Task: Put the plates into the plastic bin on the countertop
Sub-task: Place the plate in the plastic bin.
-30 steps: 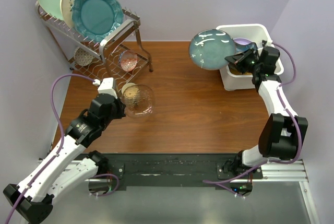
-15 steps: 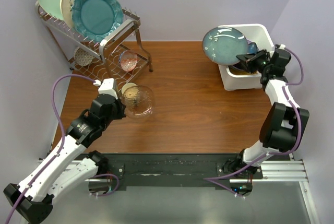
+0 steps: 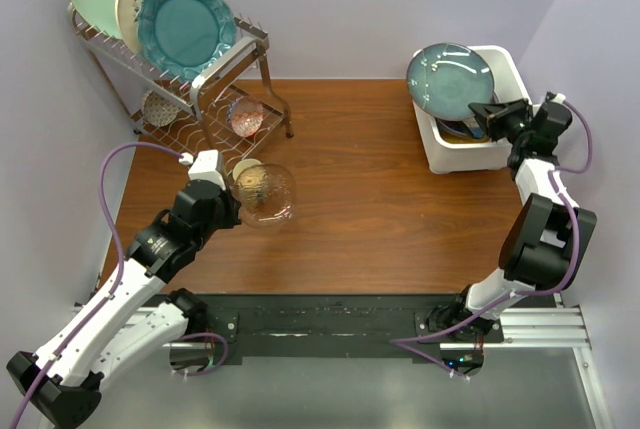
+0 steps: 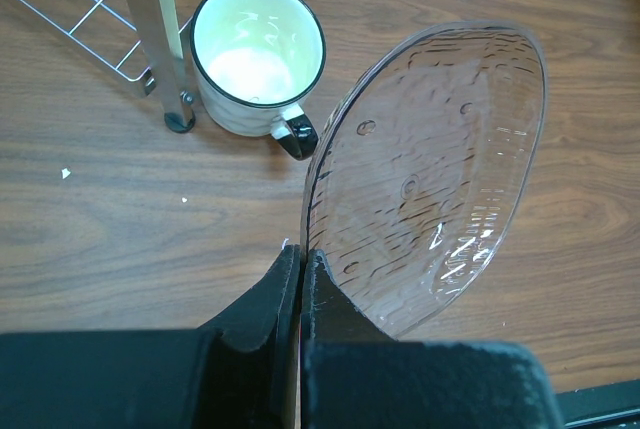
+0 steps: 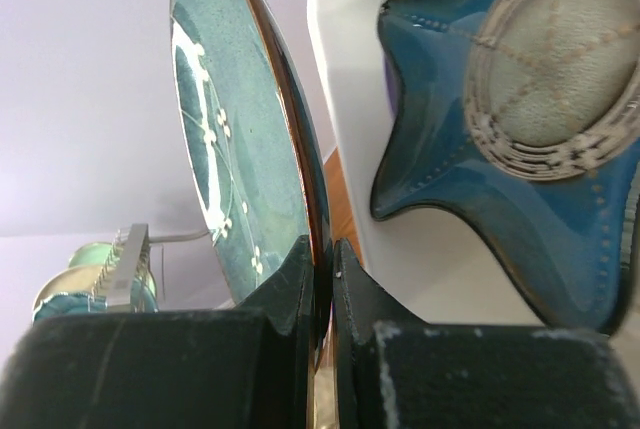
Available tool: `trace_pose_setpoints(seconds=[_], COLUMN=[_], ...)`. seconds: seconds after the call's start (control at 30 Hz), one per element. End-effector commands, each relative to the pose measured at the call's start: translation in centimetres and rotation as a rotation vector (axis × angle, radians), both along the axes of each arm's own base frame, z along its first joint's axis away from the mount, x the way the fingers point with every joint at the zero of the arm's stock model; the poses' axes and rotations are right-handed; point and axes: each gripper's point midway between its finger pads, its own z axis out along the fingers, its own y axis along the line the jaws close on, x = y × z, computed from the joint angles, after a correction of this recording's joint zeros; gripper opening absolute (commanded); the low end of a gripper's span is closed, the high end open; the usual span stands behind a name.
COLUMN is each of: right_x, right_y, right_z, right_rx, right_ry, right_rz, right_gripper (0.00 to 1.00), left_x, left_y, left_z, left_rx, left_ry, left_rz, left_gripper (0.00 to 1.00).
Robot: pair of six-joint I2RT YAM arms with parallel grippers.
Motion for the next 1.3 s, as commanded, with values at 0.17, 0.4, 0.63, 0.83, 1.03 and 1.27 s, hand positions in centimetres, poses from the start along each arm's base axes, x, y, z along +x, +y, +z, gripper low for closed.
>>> trace_pose_setpoints(seconds=[0.17, 0.4, 0.63, 0.83, 1.03, 1.27], right_x=[-0.4, -0.2, 0.5, 1.2, 1.3, 1.0], right_y=[-3.5, -4.9, -6.2, -6.1, -6.0, -6.1], right_z=[3.9, 3.3, 2.2, 1.7, 0.7, 0.5], right_rx=[0.008, -0.024, -0.036, -0.021, -0.023, -0.048], right_ry=[-0.178, -0.140, -0.106, -0.099, -0.077, -0.062], right_rz=[-0.103, -0.161, -0.213, -0.190, -0.179, -0.186], right_gripper=[0.00, 0.00, 0.00, 0.00, 0.13, 0.32], left_x=[0.6, 0.7, 0.7, 0.8, 0.7, 0.7], left_y=[-0.2, -0.4, -0.4, -0.4, -0.4, -0.4], left_z=[0.9, 0.6, 0.6, 0.6, 0.6, 0.6], left_rx=[-0.019, -0.015, -0.015, -0.014, -0.013, -0.013], left_ry=[-0.037, -0.029, -0.028, -0.027, -0.026, -0.028], left_rz=[0.001, -0.003, -0.005, -0.004, -0.005, -0.004], left_gripper=[0.00, 0.00, 0.00, 0.00, 0.00, 0.00])
